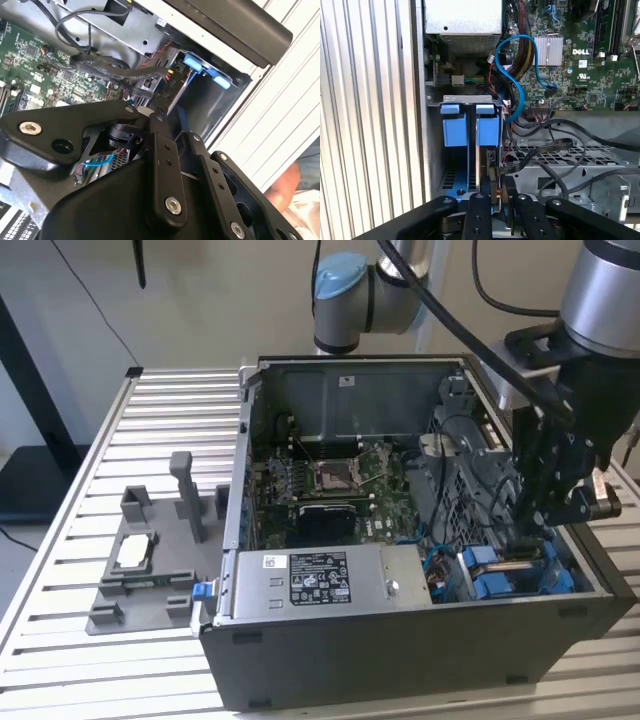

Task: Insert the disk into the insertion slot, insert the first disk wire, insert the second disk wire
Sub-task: 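Insert the second disk wire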

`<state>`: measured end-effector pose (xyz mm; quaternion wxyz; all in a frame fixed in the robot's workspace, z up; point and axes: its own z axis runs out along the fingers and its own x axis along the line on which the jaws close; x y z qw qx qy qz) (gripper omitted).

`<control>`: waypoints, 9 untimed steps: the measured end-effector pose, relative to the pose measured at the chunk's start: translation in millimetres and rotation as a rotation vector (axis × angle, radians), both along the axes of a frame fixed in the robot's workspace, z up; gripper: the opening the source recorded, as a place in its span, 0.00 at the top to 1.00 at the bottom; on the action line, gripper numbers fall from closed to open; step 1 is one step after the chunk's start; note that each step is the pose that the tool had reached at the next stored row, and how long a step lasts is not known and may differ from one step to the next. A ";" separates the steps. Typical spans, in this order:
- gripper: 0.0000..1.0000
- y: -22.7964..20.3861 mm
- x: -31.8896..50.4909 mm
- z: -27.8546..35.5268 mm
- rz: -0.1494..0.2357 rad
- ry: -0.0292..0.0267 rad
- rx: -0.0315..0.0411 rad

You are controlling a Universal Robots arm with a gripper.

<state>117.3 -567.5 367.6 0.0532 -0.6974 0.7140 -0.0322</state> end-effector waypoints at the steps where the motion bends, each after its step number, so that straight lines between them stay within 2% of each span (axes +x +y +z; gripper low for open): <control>1: 0.76 0.0 0.0 2.2 0.000 0.0002 -0.0002; 6: 0.76 0.0 0.0 12.4 0.000 0.0005 -0.0001; 9: 0.76 0.0 0.0 14.9 0.000 0.0005 0.0001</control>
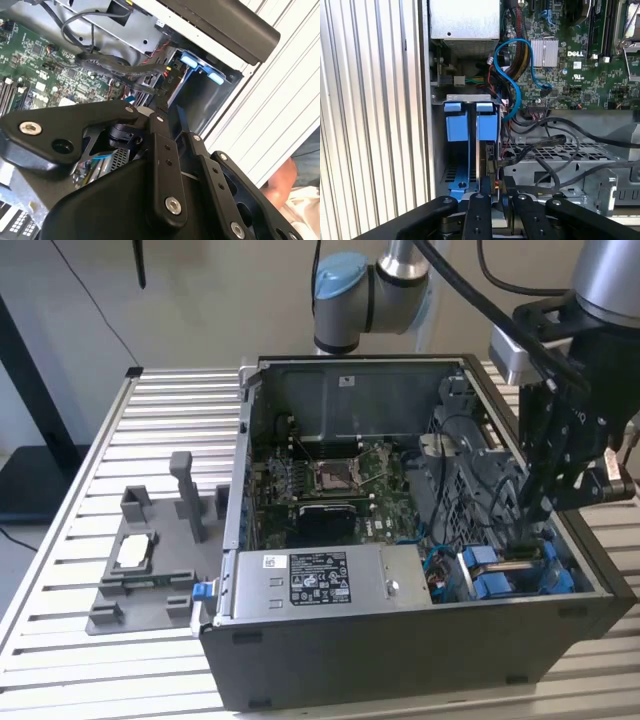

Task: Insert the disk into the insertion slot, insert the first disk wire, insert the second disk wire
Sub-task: 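Insert the second disk wire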

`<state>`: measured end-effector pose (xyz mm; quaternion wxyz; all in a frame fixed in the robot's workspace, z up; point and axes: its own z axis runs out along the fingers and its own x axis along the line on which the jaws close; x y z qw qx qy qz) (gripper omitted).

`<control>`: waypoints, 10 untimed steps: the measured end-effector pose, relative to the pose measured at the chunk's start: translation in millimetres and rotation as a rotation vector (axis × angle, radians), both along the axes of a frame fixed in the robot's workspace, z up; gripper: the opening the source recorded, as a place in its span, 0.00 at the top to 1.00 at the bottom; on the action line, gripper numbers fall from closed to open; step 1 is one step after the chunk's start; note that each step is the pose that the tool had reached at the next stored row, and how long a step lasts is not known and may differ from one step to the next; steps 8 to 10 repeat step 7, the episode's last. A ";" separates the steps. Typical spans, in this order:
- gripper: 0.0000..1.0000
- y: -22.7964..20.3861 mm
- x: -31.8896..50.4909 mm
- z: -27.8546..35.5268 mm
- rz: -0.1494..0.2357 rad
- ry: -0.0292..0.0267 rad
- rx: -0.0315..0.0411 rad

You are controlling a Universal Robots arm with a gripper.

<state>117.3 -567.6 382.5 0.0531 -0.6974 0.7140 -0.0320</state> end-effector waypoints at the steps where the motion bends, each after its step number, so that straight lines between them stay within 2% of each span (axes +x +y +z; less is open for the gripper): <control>1: 0.76 0.0 0.0 0.1 0.000 0.0000 0.0000; 10: 0.76 0.0 0.0 0.5 0.000 0.0000 -0.0002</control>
